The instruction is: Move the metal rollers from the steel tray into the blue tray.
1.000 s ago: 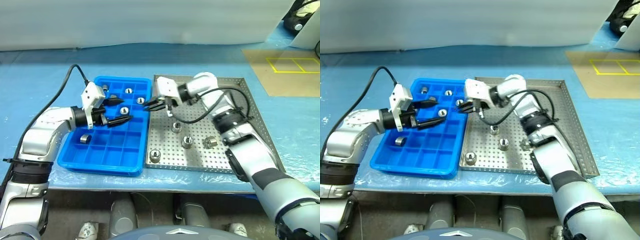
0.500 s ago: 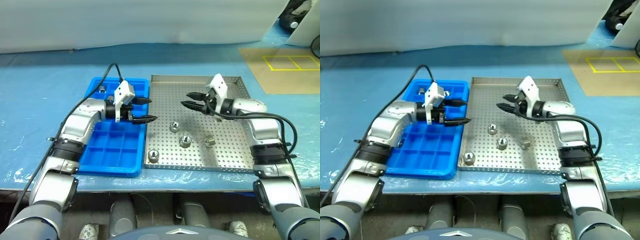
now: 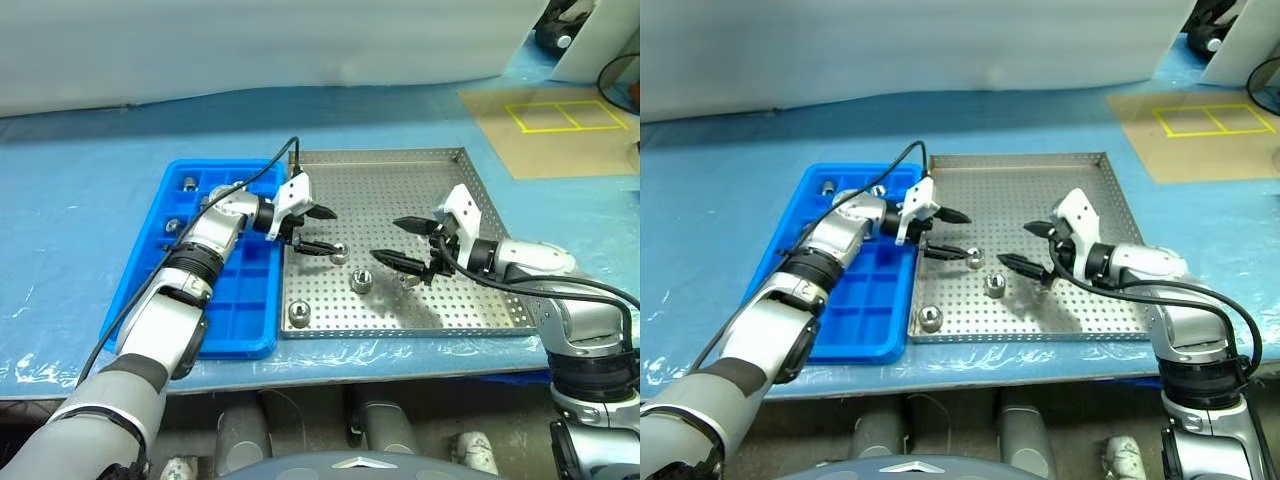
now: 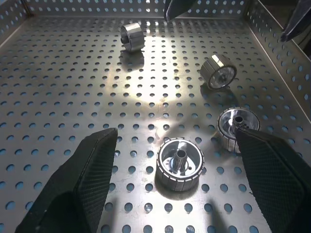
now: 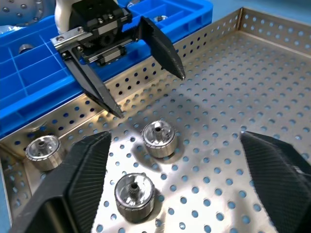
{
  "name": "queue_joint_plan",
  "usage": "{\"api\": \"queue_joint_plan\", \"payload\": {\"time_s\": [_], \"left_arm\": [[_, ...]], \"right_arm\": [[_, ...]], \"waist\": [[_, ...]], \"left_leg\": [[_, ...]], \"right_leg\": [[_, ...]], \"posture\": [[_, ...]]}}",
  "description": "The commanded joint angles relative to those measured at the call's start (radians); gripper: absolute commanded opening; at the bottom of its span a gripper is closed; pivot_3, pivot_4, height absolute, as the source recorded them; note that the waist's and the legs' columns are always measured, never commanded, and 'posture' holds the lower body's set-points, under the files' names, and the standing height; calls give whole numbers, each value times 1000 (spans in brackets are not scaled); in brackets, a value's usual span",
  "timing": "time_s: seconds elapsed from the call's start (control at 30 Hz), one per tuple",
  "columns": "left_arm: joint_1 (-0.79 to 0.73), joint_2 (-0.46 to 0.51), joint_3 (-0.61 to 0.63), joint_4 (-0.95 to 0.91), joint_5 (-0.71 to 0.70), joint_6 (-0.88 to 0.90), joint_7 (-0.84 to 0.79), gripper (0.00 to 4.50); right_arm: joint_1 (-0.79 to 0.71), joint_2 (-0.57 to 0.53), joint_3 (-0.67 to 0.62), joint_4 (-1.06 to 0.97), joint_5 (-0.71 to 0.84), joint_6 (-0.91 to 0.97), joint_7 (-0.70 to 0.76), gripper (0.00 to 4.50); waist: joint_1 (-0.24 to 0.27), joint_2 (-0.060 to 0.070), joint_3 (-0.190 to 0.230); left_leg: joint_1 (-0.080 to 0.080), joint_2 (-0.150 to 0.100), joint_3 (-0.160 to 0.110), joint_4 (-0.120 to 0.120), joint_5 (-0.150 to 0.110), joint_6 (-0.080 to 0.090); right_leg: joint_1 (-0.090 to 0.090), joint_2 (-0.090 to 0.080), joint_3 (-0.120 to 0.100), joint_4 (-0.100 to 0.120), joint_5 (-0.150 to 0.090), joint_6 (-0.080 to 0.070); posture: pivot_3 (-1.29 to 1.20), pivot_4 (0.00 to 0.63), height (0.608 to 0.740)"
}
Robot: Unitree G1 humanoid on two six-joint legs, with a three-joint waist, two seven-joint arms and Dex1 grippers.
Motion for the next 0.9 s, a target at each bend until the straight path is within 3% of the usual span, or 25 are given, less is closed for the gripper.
{"api": "queue_joint_plan", "payload": {"time_s": [0.03,0.33,0.9], "left_arm": [[-38,-6,-12,56,49,-76,-18,4100],[-70,-67,-19,177,142,-168,42,4100],[-95,-125,-52,259,273,-172,114,4100]], "right_arm": [[-5,-16,-3,-36,17,-5,-34,4485],[16,-21,20,-53,13,-29,-79,4485],[75,-42,25,-54,-25,-88,-167,4485]], "waist": [[1,0,0],[0,0,0],[-2,5,-3]], "left_leg": [[0,0,0,0,0,0],[1,0,1,0,-2,4],[7,-2,1,0,-4,6]], "right_leg": [[0,0,0,-1,0,0],[3,0,0,-5,1,2],[12,-2,1,-9,0,4]], "posture": [[-417,150,740],[-447,150,740],[-502,150,740]]}}
